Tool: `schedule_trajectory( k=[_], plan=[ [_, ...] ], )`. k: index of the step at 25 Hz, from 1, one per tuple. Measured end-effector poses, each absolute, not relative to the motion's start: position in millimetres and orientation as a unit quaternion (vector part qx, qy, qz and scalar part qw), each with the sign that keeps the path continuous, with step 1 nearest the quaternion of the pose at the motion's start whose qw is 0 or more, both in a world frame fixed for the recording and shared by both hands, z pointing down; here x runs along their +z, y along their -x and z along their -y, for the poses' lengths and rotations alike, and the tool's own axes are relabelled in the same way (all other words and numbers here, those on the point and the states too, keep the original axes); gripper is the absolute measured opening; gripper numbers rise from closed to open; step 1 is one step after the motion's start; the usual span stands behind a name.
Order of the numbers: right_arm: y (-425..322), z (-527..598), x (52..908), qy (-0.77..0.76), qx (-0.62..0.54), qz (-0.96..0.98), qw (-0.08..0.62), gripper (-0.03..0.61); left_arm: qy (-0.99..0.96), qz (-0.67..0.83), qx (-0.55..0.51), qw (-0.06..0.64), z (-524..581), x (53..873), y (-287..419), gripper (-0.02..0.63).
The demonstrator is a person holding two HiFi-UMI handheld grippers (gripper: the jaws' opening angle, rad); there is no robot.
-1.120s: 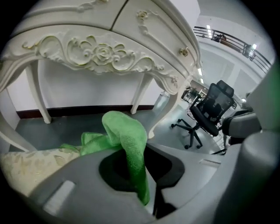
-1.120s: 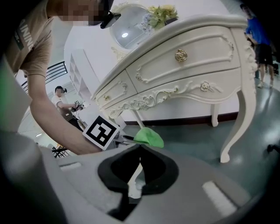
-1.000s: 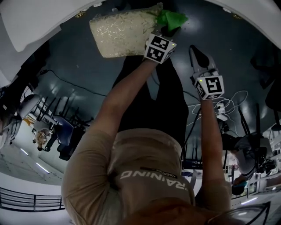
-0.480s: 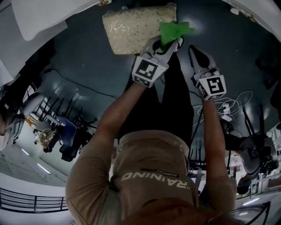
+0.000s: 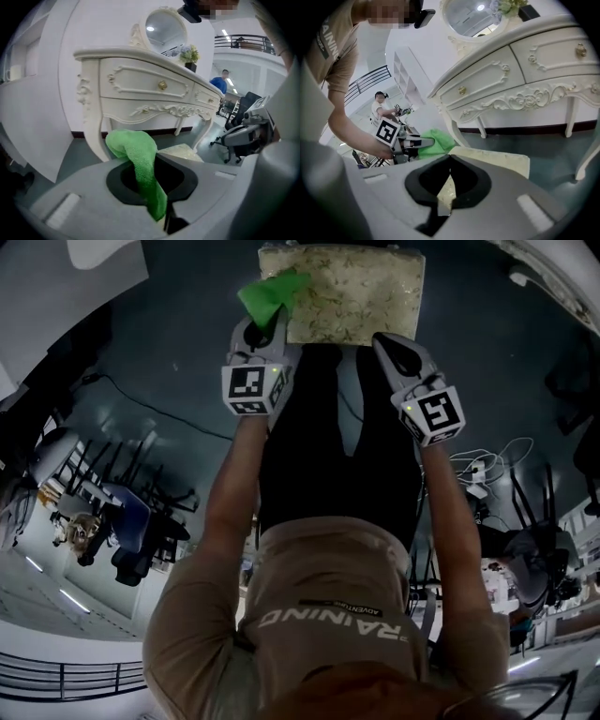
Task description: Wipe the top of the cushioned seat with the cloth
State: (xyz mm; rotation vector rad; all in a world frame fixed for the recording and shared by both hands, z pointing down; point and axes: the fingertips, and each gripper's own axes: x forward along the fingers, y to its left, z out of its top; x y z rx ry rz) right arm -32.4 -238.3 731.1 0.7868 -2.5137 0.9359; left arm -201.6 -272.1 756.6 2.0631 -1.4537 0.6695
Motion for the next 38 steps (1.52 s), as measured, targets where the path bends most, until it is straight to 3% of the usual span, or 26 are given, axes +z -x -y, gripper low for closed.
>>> schedule_trajectory(
  k=[7, 15, 25, 38],
  plan=[
    [101, 232, 740, -0.255, 0.332, 0.888, 0.193, 0.002, -0.73, 0.566, 0.268, 0.274, 261, 786, 297, 0.048],
    [142, 234, 746, -0.255, 0.335, 0.886, 0.194, 0.002, -0.698, 0.573, 0.261, 0.34, 249, 848, 312, 0.048],
    [129, 222, 756, -0.272, 0.355, 0.875, 0.186, 0.002, -0.712, 0.54, 0.249, 0.374, 253, 875, 244, 0.048],
    [15, 210, 758, -0.302, 0.359, 0.866, 0.175, 0.002, -0.753, 0.478, 0.274, 0.359, 250, 869, 115, 0.046]
  ],
)
